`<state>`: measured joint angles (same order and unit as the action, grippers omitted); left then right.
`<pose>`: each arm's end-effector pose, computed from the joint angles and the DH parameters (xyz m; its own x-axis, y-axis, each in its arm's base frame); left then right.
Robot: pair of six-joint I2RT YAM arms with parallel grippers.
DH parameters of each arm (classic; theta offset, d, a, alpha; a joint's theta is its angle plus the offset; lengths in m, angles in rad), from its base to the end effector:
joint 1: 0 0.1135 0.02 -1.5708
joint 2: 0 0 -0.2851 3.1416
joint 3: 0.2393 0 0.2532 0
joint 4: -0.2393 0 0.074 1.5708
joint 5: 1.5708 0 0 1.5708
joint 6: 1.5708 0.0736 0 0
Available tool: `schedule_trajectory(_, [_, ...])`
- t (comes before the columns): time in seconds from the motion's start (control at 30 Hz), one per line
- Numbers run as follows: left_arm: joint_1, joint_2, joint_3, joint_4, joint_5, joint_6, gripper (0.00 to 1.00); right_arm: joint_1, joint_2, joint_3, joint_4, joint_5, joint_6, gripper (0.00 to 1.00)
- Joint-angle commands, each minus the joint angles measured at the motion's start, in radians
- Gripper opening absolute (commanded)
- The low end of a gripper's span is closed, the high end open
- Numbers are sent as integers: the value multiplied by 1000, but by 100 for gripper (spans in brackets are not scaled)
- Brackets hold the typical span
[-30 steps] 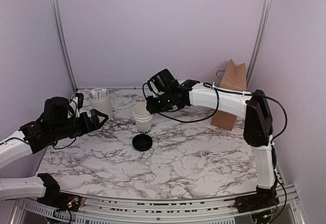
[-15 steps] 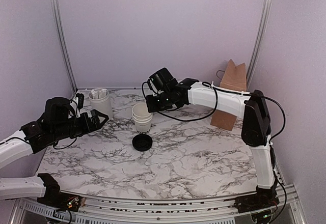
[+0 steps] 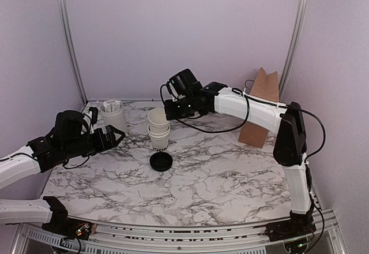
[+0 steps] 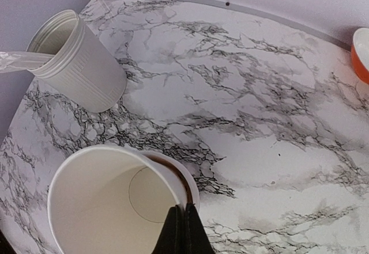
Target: Pack the takeout coffee
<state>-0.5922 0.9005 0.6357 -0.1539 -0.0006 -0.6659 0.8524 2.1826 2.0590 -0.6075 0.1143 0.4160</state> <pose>0.1916 -0.1288 0.2704 -0.6098 -0.3343 -0.7186 0.2302 0.7929 -0.5642 0.3649 0.4046 0.2779 -0.6816 -0.1697 -0.7117 -0.4554 0.8597 0.2312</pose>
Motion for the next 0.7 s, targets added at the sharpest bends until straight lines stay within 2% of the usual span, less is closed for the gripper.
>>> schedule_trajectory(0.0, [-4,12,-14,39,8,15,99,-4,-33,57,-17,14,-3,0])
schedule_trajectory(0.4, [-4,42,-1,53,17,24,99,-4,-127,56,-47,22,-34,0])
schedule_trajectory(0.67, [-4,45,12,53,19,35,99,-5,-255,-47,-27,39,-59,0])
